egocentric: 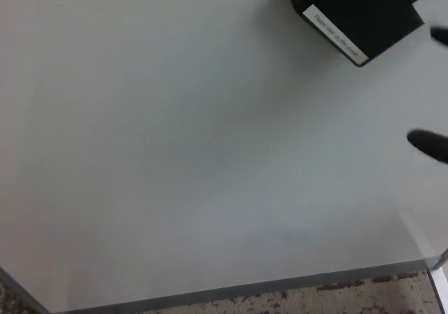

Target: The robot uses its right hand to pick up the magnetic container kept in the middle of the desk and turn leftwards and walk towards the whiteboard and extend the right arm to stick the container on it

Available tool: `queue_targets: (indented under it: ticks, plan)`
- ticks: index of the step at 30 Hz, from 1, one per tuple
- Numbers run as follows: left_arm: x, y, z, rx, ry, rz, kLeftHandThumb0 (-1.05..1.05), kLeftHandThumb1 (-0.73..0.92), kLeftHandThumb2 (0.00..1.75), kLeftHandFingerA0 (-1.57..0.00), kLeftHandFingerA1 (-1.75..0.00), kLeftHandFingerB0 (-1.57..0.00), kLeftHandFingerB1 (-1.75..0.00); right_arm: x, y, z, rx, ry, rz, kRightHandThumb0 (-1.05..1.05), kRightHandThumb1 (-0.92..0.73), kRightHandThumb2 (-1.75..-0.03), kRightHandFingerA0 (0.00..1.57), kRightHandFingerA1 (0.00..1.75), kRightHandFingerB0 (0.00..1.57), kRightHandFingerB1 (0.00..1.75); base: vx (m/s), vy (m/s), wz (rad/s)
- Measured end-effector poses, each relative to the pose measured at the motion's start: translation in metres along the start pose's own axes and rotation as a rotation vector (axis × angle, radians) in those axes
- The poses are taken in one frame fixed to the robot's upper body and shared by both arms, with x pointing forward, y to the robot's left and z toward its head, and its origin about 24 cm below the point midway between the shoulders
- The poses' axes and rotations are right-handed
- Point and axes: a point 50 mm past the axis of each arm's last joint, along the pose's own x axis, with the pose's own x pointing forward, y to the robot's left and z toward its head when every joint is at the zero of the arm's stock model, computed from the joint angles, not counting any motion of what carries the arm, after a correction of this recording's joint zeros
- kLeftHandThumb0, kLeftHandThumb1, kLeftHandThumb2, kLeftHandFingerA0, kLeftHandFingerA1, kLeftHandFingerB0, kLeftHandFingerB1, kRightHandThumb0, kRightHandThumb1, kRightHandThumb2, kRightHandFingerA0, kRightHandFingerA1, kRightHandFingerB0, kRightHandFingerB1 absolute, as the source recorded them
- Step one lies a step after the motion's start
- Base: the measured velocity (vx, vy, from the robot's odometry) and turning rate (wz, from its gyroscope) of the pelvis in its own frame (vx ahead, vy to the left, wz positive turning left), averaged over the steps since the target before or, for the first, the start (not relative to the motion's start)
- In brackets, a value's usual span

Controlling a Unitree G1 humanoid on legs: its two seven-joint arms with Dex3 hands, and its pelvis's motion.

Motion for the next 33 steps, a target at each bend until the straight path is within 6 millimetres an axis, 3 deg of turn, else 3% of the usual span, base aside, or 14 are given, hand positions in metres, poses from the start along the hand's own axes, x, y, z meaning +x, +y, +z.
queue_targets:
  ticks: [3, 4, 9, 15, 16, 19, 22, 23, 24, 27, 28, 29, 32, 33]
  plan:
    - [0.0, 0.0, 0.001, 0.003, -0.008, -0.006, -0.15, 0.62, 0.94, -0.84, -1.32, -0.82, -1.22, -0.031, 0.012, -0.032, 0.032, 0.116, 0.042, -1.0, -0.65, -0.97, 0.0, 0.27, 0.0, 0.0, -0.01, -0.007, -0.02]
    - [0.0, 0.0, 0.001, 0.004, -0.01, -0.008, -0.21, 0.69, 0.81, -0.78, -1.31, -0.76, -1.17, -0.038, 0.013, -0.038, 0.036, 0.141, 0.049, -0.8, -0.69, -0.74, 0.0, 0.0, 0.0, 0.0, 0.0, 0.0, 0.0]
    - [-0.003, 0.001, 0.001, 0.027, -0.02, -0.034, -0.3, 0.7, 0.6, -0.63, -0.83, -0.63, -0.75, -0.105, 0.021, -0.08, 0.055, 0.33, 0.109, -0.81, -0.74, -0.62, 0.0, 0.0, 0.0, 0.0, 0.0, 0.0, 0.0]
    - [-0.004, 0.014, 0.0, 0.104, -0.035, -0.084, -0.25, 0.66, 0.58, -0.58, -0.77, -0.69, -0.81, -0.16, 0.013, -0.094, 0.032, 0.428, 0.136, -0.8, -0.62, -0.78, 0.0, 0.0, 0.0, 0.0, 0.0, 0.0, 0.0]
    - [-0.005, 0.016, 0.0, 0.116, -0.04, -0.092, -0.21, 0.68, 0.6, -0.6, -0.86, -0.67, -0.81, -0.168, 0.011, -0.094, 0.026, 0.439, 0.141, -0.75, -0.71, -0.62, 0.0, 0.0, 0.0, 0.0, 0.0, 0.0, 0.0]
    - [-0.007, 0.022, 0.002, 0.142, -0.056, -0.109, -0.25, 0.69, 0.64, -0.64, -0.86, -0.66, -0.8, -0.185, 0.003, -0.094, 0.006, 0.45, 0.147, -0.85, -0.59, -0.91, 0.0, 0.14, 0.0, 0.03, 0.0, 0.0, 0.0]
    - [-0.007, 0.024, 0.002, 0.158, -0.06, -0.129, -0.19, 0.69, 0.67, -0.7, -0.95, -0.67, -0.87, -0.202, -0.002, -0.093, -0.009, 0.465, 0.167, -0.7, -0.54, -0.88, 0.0, 0.16, 0.0, 0.1, 0.0, 0.0, 0.0]
    - [-0.007, 0.025, 0.001, 0.165, -0.054, -0.138, -0.44, 0.8, 0.63, -0.49, -0.84, -0.57, -0.84, -0.209, -0.003, -0.094, -0.008, 0.472, 0.18, -0.48, -0.74, -0.7, 0.05, 0.22, 0.07, 0.19, 0.0, 0.0, 0.0]
    - [-0.007, 0.025, 0.001, 0.169, -0.052, -0.142, -0.22, 0.72, 0.61, -0.56, -1.02, -0.62, -0.82, -0.212, -0.003, -0.095, -0.007, 0.474, 0.186, -0.2, -0.76, -0.67, 0.32, 0.43, 0.21, 0.32, 0.0, 0.0, 0.0]
    - [-0.004, 0.026, 0.0, 0.191, -0.041, -0.173, -0.24, 0.68, 0.61, -0.67, -1.09, -0.65, -0.88, -0.227, 0.001, -0.103, 0.018, 0.508, 0.22, -0.13, -0.79, -0.75, 0.41, 0.44, 0.28, 0.36, 0.0, 0.0, 0.0]
    - [-0.003, 0.027, 0.0, 0.2, -0.039, -0.187, -0.27, 0.59, 0.64, -0.85, -1.17, -0.79, -1.03, -0.237, 0.006, -0.11, 0.042, 0.544, 0.235, -0.06, -0.77, -0.92, 0.65, 0.45, 0.42, 0.38, 0.0, 0.0, 0.0]
    - [-0.003, 0.027, -0.001, 0.204, -0.038, -0.193, -0.17, 0.59, 0.66, -0.73, -1.23, -0.74, -1.05, -0.241, 0.008, -0.114, 0.054, 0.56, 0.24, -0.02, -0.71, -0.89, 0.92, 0.49, 0.65, 0.46, 0.0, 0.0, 0.0]
    - [-0.002, 0.026, 0.0, 0.207, -0.038, -0.202, -0.09, 0.59, 0.68, -0.81, -1.26, -0.84, -1.03, -0.258, 0.017, -0.126, 0.097, 0.627, 0.259, -0.04, -0.68, -0.92, 1.04, 0.54, 0.72, 0.49, 0.0, 0.0, 0.0]
    - [-0.001, 0.024, 0.001, 0.201, -0.042, -0.205, -0.05, 0.64, 0.93, -0.91, -1.31, -0.91, -1.18, -0.269, 0.022, -0.134, 0.121, 0.672, 0.269, -0.09, -0.71, -0.83, 1.11, 0.74, 0.83, 0.56, 0.0, 0.0, 0.0]
